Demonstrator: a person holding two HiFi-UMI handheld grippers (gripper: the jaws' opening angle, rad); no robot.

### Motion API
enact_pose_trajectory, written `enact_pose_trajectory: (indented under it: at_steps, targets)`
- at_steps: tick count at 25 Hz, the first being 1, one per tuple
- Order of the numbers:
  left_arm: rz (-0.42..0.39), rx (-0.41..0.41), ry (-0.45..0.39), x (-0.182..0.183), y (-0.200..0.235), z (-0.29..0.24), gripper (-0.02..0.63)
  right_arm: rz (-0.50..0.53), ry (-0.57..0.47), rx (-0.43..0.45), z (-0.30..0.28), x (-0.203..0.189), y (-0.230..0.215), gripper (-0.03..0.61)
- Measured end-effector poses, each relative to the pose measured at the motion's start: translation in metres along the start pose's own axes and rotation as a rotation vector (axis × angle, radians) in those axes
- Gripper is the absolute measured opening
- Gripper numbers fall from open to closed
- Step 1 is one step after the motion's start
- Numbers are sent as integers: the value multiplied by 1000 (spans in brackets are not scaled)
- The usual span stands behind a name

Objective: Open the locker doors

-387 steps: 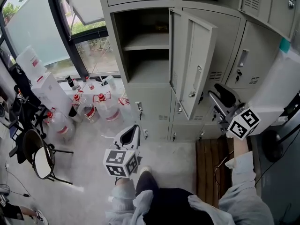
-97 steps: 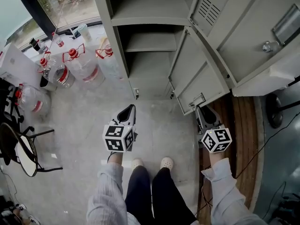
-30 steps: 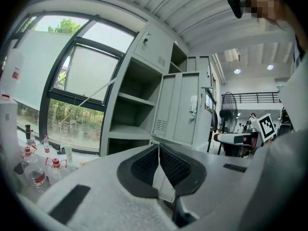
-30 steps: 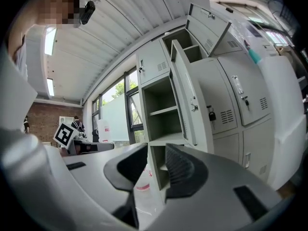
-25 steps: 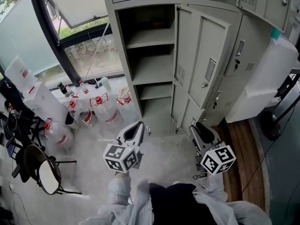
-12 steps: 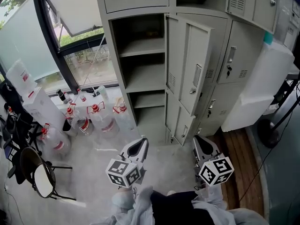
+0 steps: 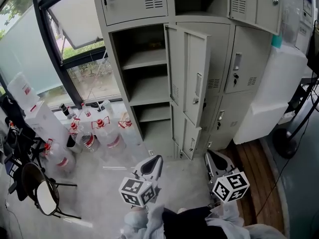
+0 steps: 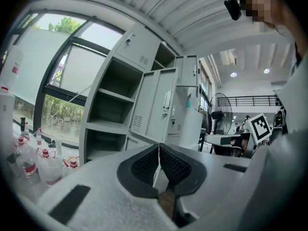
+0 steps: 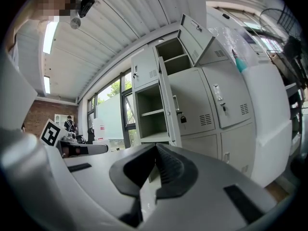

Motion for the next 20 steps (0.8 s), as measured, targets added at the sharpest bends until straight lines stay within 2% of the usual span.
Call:
enact_pose_trajectory:
  at_steps: [6,13,20]
  targets:
    - [-8,29,3,1,-2,5,12,-4,-54,-12,0,5,1,2]
    - [13,42,12,-4,1,2,12,-36,-28,-51,-1,-3,-10,2]
    - [38,41,20,-9,3,-8,12,-22,-13,-56,-4,-5,-14,0]
Point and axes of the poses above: the fingertips, and each gripper's own axes: z backward along the fingers, y to its left, x out of its top, the point moved 5 cm from there along z, backward along the fingers, and after that the axes turned 1 degree about -z, right-handed, at the moved point
